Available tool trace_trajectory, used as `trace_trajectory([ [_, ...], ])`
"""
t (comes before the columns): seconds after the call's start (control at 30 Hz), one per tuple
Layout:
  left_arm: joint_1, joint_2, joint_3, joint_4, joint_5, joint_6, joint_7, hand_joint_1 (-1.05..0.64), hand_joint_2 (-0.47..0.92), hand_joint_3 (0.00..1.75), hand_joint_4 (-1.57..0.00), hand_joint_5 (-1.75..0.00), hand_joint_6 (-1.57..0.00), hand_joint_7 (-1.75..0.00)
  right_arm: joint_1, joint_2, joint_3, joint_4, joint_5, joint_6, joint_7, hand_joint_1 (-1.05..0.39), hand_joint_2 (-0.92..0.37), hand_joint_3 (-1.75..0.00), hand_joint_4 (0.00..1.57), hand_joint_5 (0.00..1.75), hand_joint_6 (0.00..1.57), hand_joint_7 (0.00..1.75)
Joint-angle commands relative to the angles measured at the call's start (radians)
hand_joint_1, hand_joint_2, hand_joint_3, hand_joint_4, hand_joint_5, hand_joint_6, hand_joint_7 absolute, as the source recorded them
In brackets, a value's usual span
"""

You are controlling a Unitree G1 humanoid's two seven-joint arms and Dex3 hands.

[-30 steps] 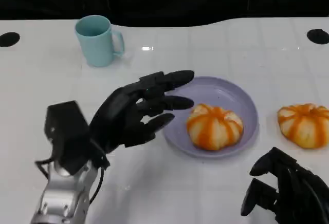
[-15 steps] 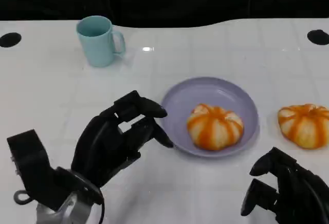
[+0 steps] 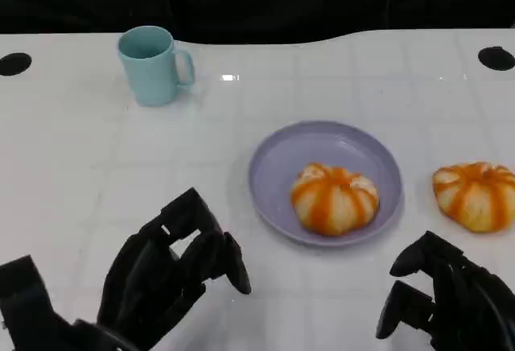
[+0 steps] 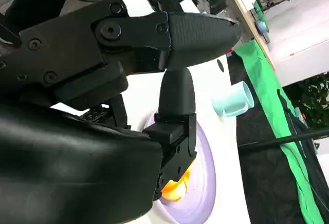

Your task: Grasp the bread from the table and place it into the plate.

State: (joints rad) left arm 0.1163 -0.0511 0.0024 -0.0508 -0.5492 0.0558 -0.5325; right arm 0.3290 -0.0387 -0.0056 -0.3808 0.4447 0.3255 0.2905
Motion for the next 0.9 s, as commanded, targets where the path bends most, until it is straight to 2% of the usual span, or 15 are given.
trace_trajectory([
  [0.03,0.042,-0.001,0.013,-0.017,-0.016,0.005,0.002,-0.59,0.92,0.46,-0.74,-1.75,-0.51,-1.75,-0.002,-0.01,-0.011,-0.009,0.008,0.002,-0.004,-0.53,-0.92,-0.45,0.6,1.75,0.37,1.66],
  [0.27,0.072,0.018,0.029,-0.029,-0.033,0.047,-0.001,-0.59,0.92,0.43,-0.73,-1.75,-0.5,-1.75,-0.006,-0.008,-0.013,-0.008,0.008,0.006,-0.009,-0.52,-0.92,-0.46,0.6,1.75,0.37,1.67],
  [0.5,0.109,0.009,0.04,-0.045,-0.02,0.071,0.039,-0.6,0.92,0.37,-0.77,-1.75,-0.54,-1.75,-0.012,-0.016,-0.014,0.004,0.0,-0.011,0.0,-0.52,-0.92,-0.46,0.6,1.75,0.37,1.67],
  [0.9,0.088,-0.004,0.041,-0.002,-0.008,0.047,0.023,-0.58,0.92,0.39,-0.75,-1.75,-0.52,-1.75,-0.026,-0.019,-0.037,0.03,0.014,-0.011,0.012,-0.53,-0.92,-0.44,0.6,1.75,0.38,1.66],
])
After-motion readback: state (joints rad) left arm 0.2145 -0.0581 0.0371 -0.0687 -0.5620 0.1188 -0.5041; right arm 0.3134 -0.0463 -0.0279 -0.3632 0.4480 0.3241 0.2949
